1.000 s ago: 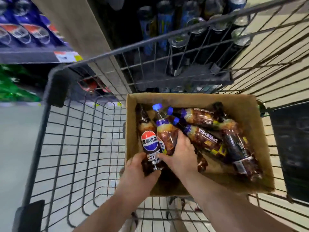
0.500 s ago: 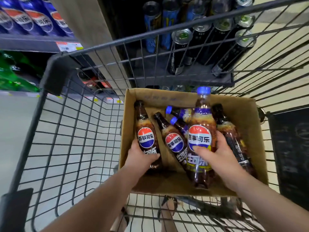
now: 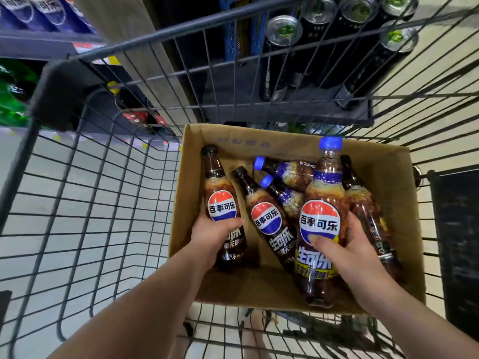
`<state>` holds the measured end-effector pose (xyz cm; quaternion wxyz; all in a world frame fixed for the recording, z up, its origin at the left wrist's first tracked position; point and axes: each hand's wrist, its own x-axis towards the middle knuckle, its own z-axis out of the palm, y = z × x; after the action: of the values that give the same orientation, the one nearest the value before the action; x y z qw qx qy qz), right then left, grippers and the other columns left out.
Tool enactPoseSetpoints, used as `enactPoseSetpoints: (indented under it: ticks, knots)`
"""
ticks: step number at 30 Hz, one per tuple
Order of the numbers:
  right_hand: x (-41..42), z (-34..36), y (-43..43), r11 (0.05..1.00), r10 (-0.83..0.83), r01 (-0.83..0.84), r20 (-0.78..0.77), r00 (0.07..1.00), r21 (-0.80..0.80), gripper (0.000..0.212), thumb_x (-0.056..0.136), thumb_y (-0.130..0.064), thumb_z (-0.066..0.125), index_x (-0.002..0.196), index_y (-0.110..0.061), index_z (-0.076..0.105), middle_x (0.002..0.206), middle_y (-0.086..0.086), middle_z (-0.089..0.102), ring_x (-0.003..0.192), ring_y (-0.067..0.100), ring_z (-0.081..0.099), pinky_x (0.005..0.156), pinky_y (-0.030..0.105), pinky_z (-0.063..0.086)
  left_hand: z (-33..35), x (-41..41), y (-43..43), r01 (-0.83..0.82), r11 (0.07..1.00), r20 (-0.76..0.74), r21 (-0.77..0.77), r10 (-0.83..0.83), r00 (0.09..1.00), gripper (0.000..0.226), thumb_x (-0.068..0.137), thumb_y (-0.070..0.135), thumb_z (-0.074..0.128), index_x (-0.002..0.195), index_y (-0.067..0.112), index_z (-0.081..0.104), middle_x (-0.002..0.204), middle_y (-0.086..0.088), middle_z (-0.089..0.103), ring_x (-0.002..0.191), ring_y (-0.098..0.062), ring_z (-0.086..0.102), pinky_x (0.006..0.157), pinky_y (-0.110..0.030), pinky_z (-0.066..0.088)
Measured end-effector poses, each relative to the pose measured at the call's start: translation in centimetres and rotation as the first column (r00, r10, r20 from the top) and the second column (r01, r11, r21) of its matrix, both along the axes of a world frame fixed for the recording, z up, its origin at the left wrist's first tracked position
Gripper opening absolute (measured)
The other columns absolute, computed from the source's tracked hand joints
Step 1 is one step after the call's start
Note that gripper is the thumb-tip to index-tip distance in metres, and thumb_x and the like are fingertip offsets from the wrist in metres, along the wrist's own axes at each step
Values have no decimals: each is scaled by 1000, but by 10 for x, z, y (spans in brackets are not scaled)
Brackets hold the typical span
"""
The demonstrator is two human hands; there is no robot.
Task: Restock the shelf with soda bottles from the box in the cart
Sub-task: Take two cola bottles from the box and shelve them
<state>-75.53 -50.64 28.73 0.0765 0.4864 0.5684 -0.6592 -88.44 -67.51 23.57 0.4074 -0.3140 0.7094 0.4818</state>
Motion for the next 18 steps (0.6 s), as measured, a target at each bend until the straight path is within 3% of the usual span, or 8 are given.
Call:
enactPoseSetpoints:
  ticks: [6, 10, 15, 18]
  knots:
    - [-9, 15, 2, 999, 28, -27, -28, 999, 24, 70, 77, -14, 70, 135, -30, 33, 101, -8, 61, 89, 11, 62, 66, 26, 51, 22, 5, -1, -16, 991, -50, 131, 23, 999, 65, 63, 14, 82, 115, 23, 43, 103, -6, 63, 97, -28, 62, 86, -50, 52]
    - [-16, 51, 0, 998, 50, -47, -83, 995, 36, 57, 78, -10, 69, 117, -36, 37, 94, -12, 61, 81, 6, 62, 55, 17, 49, 70, 16, -5, 21, 972, -72, 233, -4, 997, 60, 65, 15, 81, 115, 23, 49, 101, -5, 67, 90, -22, 65, 67, -34, 53]
    - [-16, 117, -9, 989, 137, -127, -138, 981, 81, 52, 77, -9, 70, 102, -45, 41, 96, -13, 63, 82, 4, 64, 58, 16, 51, 156, 27, -24, 72, 952, -175, 298, -20, 984, 57, 61, 14, 83, 109, 26, 54, 99, -4, 72, 92, -24, 69, 86, -45, 54]
    - [-17, 162, -18, 984, 168, -155, -183, 969, 83, 46, 78, -3, 67, 91, -42, 46, 90, -14, 63, 69, 0, 66, 53, 13, 51, 209, 31, -43, 62, 953, -256, 297, 16, 967, 71, 44, 28, 85, 108, 26, 55, 96, -2, 74, 90, -23, 70, 84, -42, 55]
